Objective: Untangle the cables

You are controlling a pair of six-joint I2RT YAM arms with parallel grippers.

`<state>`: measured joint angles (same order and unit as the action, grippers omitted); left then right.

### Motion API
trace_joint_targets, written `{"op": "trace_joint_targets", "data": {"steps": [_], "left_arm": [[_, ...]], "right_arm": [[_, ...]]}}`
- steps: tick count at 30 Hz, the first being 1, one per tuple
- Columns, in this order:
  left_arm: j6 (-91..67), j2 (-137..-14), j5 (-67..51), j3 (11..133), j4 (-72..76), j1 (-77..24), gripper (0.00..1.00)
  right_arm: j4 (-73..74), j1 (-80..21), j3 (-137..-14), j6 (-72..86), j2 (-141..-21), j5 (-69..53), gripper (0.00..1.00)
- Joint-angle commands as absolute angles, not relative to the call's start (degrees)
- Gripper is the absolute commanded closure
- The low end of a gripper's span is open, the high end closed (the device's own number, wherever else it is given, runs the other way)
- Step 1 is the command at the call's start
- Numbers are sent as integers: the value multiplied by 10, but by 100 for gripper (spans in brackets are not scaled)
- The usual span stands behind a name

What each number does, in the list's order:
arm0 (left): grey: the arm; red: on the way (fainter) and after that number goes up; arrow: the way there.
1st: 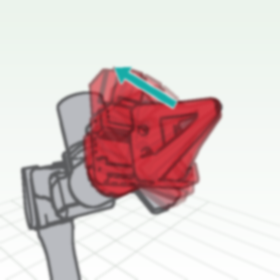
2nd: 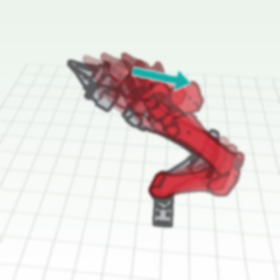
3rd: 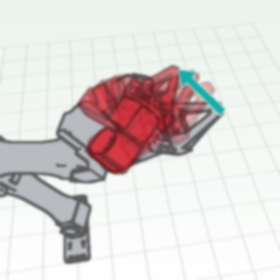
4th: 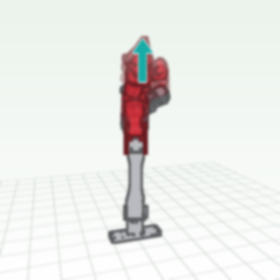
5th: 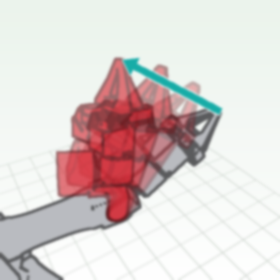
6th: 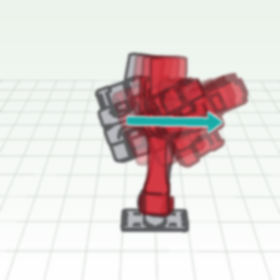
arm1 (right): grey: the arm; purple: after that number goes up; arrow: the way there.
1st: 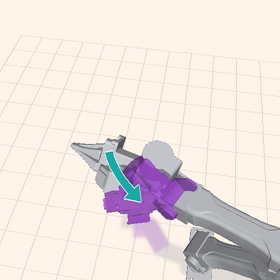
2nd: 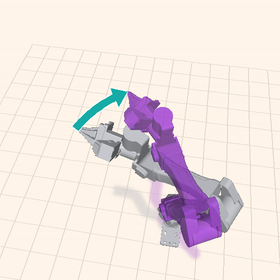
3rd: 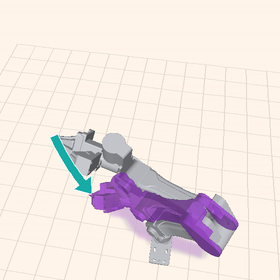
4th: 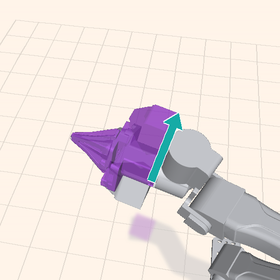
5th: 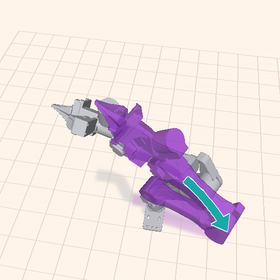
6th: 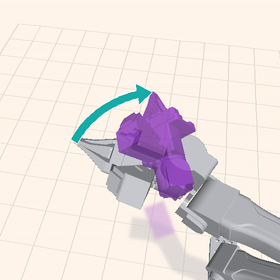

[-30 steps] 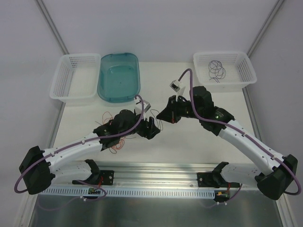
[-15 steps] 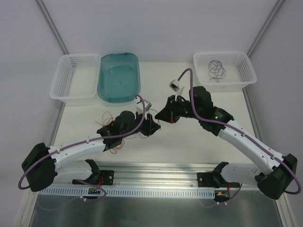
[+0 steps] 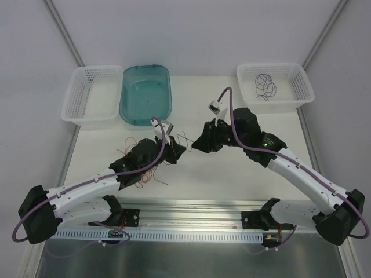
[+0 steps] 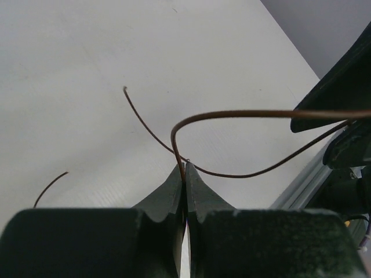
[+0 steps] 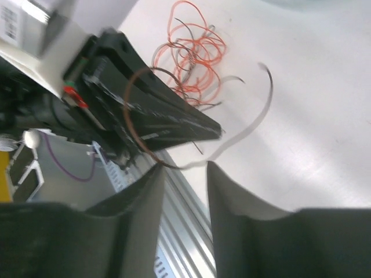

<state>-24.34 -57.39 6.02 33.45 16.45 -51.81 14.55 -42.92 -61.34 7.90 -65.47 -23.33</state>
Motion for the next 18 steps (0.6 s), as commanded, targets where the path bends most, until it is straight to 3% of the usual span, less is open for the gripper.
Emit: {"op": "trace_joint_targets", "data": {"steps": [1, 3, 4, 7, 10, 13, 18], "left_arm": [[-221, -551, 117, 368, 140, -523, 100], [-208, -545, 130, 389, 125, -519, 100], [-203, -543, 131, 398, 120, -518, 100], [-184, -543, 137, 445, 93, -501, 100], [-170, -551, 134, 472, 70, -470, 100], [-173, -567, 100, 520, 45, -410, 100], [-157, -621, 69, 592, 26, -325, 100]], "right_arm": [[171, -432, -607, 55, -627, -196, 59], [176, -432, -601, 51, -617, -188, 50], [182, -432, -599, 48, -614, -185, 37], [190, -432, -588, 39, -589, -171, 18], [194, -432, -571, 28, -558, -160, 7], [195, -432, -551, 16, -523, -148, 1], [202, -432, -516, 6, -475, -120, 0]]}}
